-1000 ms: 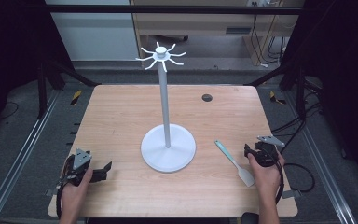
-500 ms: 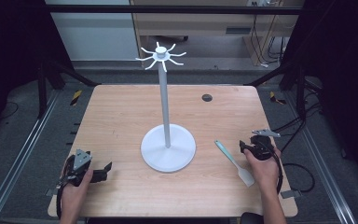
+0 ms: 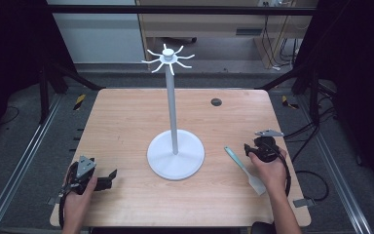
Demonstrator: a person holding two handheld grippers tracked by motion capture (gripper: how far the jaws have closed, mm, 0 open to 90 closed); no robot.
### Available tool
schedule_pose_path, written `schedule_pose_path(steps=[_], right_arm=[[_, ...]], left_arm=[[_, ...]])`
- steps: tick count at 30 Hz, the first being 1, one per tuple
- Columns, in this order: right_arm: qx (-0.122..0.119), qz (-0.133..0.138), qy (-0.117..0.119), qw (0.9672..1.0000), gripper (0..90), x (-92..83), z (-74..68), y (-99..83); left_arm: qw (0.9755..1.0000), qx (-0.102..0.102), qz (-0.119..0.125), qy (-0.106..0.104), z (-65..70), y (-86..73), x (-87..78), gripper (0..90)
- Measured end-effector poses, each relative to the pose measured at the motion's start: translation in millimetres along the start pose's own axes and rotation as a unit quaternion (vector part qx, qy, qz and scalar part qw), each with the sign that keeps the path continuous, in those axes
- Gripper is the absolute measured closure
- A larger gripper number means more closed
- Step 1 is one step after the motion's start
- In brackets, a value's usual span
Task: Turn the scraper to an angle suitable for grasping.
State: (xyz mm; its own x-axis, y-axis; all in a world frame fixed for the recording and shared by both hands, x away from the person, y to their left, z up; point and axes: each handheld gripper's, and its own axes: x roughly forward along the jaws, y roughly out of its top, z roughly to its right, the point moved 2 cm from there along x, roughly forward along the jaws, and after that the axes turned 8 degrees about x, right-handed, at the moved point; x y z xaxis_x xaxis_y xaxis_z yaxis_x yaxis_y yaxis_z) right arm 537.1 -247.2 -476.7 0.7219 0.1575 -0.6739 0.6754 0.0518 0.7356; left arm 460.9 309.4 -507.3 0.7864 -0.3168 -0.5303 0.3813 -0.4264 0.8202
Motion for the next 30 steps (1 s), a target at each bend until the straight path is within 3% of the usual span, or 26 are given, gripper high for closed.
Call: schedule_pose_path(steps=[10,22,30], right_arm=[[-0.018,-0.007,0.016,0.9997,59.1,6.1,-9.4,2.0],[-0.043,-0.035,0.052,0.9971,86.3,20.9,-21.5,-1.6],[-0.046,-0.049,0.065,0.9956,90.0,27.5,-26.4,-3.2]], left_arm=[[1.0,0.003,-0.001,-0.001,0.6,0.2,0.3,2.2],[1.0,0.003,-0.001,-0.001,0.6,0.2,0.4,2.3],[1.0,0.003,-0.001,-0.002,0.8,0.3,0.4,2.2]])
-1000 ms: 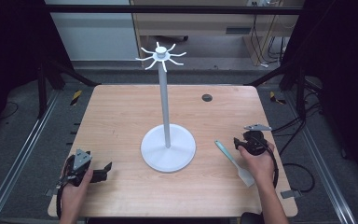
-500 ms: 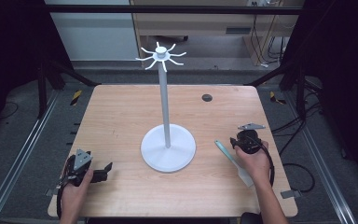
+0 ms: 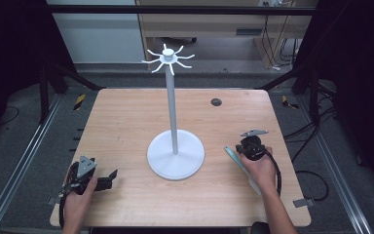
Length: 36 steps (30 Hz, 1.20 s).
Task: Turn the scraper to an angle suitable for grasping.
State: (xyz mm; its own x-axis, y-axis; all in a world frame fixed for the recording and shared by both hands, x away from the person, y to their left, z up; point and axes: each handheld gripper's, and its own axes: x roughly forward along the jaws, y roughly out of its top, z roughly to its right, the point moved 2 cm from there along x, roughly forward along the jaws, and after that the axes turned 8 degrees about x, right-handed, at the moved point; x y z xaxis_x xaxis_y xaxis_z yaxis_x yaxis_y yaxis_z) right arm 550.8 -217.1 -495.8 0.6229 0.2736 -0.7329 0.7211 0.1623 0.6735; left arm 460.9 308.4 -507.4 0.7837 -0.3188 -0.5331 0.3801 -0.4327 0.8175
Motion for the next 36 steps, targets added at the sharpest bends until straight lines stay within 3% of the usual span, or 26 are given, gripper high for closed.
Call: schedule_pose_path(steps=[21,26,33,36], right_arm=[[-0.006,-0.016,0.004,0.9999,90.0,9.6,-7.8,-1.5],[-0.01,-0.021,0.021,0.9995,90.0,7.4,-9.9,-2.3],[-0.012,-0.023,0.029,0.9993,90.0,7.3,-12.0,-3.1],[-0.017,-0.028,0.039,0.9987,90.0,5.4,-18.5,-4.6]], left_arm=[[1.0,0.003,-0.001,-0.002,0.8,0.3,-0.1,2.2],[1.0,0.005,-0.002,-0.002,1.3,0.5,0.2,2.2],[1.0,0.005,-0.002,-0.003,1.5,0.5,0.3,2.2],[1.0,0.005,-0.003,-0.002,1.3,0.4,0.3,2.2]])
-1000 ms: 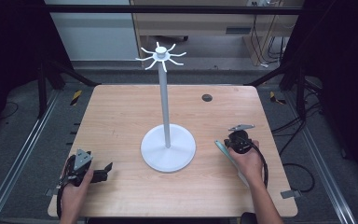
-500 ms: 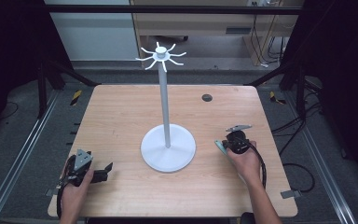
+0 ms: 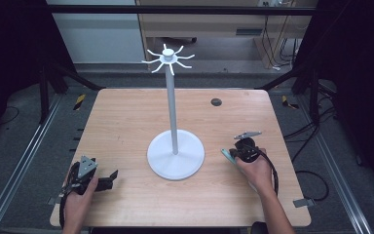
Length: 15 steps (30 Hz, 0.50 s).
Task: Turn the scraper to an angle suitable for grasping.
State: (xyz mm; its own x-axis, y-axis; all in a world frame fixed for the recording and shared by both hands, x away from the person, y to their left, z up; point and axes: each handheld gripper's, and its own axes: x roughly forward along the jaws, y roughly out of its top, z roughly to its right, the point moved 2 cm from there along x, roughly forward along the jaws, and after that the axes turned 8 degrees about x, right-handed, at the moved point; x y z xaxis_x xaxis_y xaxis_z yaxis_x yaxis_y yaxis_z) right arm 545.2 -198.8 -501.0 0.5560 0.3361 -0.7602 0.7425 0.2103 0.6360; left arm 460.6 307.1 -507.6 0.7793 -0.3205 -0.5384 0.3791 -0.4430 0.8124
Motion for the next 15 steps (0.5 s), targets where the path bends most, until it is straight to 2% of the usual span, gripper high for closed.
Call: schedule_pose_path(steps=[2,6,10,13,15], right_arm=[[-0.009,0.001,0.01,0.9999,90.0,-1.3,-8.1,-3.7],[-0.012,0.001,0.019,0.9997,90.0,-3.3,-13.4,-6.9],[-0.029,-0.01,0.032,0.999,90.0,-8.1,-24.7,-9.7],[-0.045,-0.016,0.031,0.9984,90.0,-8.6,-31.3,-11.2],[-0.045,-0.013,0.032,0.9984,90.0,-10.3,-33.0,-10.2]], left_arm=[[1.0,0.0,0.0,0.0,0.0,0.0,-0.1,2.2],[1.0,0.002,0.0,0.0,0.5,0.2,0.1,2.2],[1.0,0.003,-0.002,-0.001,0.7,0.2,0.3,2.2],[1.0,0.003,-0.002,-0.001,0.7,0.1,0.1,2.2],[1.0,0.003,-0.002,-0.001,0.6,0.1,0.0,2.2]])
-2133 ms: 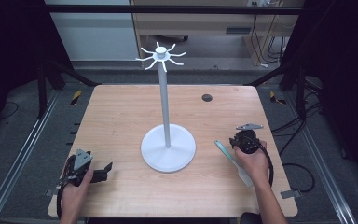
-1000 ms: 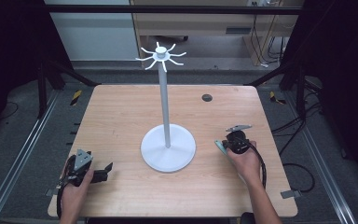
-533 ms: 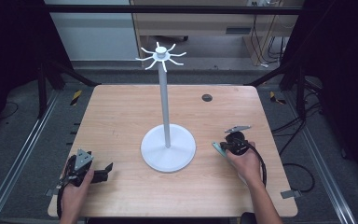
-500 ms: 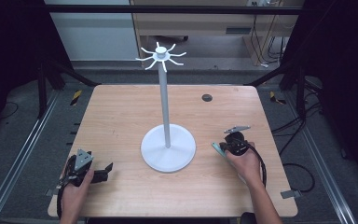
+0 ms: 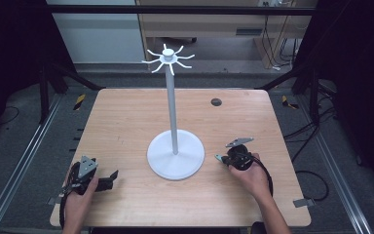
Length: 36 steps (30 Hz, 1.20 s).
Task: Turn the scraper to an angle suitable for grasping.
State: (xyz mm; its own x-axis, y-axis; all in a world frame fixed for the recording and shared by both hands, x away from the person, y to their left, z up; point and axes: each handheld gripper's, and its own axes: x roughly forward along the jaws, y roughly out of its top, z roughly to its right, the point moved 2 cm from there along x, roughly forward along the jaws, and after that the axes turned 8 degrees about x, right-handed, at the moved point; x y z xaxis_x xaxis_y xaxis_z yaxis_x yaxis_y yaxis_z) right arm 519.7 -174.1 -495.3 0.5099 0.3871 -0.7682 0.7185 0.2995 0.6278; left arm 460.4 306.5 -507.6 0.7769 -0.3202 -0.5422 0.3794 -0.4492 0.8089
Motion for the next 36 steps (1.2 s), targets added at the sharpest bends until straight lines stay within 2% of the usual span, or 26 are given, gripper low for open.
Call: schedule_pose_path(steps=[3,6,12,13,15,18,25,29,31,33,36], right_arm=[[-0.003,0.006,-0.002,1.0,90.0,-1.8,0.2,2.0],[-0.026,-0.003,-0.019,0.9995,89.5,-4.4,-0.7,6.2],[-0.041,-0.019,-0.029,0.9985,82.7,-5.5,-4.2,14.3],[-0.046,-0.028,-0.03,0.9981,79.4,-4.6,-4.8,17.3],[-0.049,-0.031,-0.032,0.9978,78.2,-4.0,-4.7,18.1],[-0.06,-0.057,-0.039,0.9958,71.8,-0.6,-5.8,21.5],[-0.068,-0.092,-0.035,0.9928,64.8,2.8,-4.1,27.1],[-0.063,-0.11,-0.028,0.9915,60.4,4.9,-1.5,30.6],[-0.064,-0.112,-0.027,0.9913,60.4,5.4,-0.9,31.3],[-0.067,-0.127,-0.03,0.9891,61.2,7.2,-0.4,32.7],[-0.072,-0.132,-0.03,0.9881,62.1,8.8,0.2,33.5]], left_arm=[[1.0,-0.001,0.001,0.0,-0.2,-0.2,0.0,2.3],[1.0,-0.001,0.001,0.0,-0.4,-0.1,0.1,2.2],[1.0,-0.001,0.001,0.0,-0.2,-0.1,-0.1,2.2],[1.0,-0.002,0.001,0.0,0.1,0.0,-0.1,2.2],[1.0,-0.002,0.001,-0.001,0.1,0.0,-0.2,2.2],[1.0,-0.002,0.002,-0.002,0.2,0.1,-0.1,2.2],[1.0,-0.002,0.002,-0.002,0.7,0.3,0.3,2.2],[1.0,-0.001,0.001,-0.003,1.0,0.4,0.4,2.2],[1.0,-0.001,0.002,-0.003,1.0,0.5,0.5,2.2],[1.0,0.0,0.001,-0.003,0.9,0.5,0.6,2.3],[1.0,-0.001,0.002,-0.003,0.8,0.5,0.6,2.2]])
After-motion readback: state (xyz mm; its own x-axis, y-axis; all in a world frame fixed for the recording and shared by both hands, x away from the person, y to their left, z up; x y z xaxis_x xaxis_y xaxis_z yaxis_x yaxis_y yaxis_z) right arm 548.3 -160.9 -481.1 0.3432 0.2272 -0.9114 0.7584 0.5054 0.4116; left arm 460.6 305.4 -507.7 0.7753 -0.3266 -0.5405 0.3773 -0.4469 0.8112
